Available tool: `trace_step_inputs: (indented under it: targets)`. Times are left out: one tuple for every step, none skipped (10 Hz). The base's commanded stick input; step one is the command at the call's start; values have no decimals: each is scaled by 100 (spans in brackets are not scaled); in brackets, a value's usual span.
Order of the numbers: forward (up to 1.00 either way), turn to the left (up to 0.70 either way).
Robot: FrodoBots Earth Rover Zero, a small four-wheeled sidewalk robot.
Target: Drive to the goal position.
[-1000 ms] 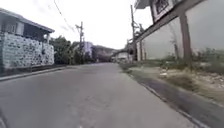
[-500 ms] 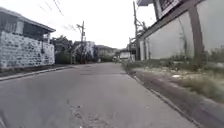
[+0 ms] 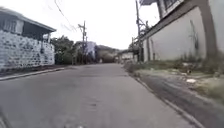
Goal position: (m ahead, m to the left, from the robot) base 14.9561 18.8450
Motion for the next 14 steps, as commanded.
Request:
trace_step_inputs:
  targets:
    - [100, 0]
    - [100, 0]
    - [100, 0]
    - [100, 0]
    - [100, 0]
    - [100, 0]
    - [100, 0]
    - [100, 0]
    - [100, 0]
    - [100, 0]
    - [100, 0]
    - [100, 0]
    - [100, 0]
    - [100, 0]
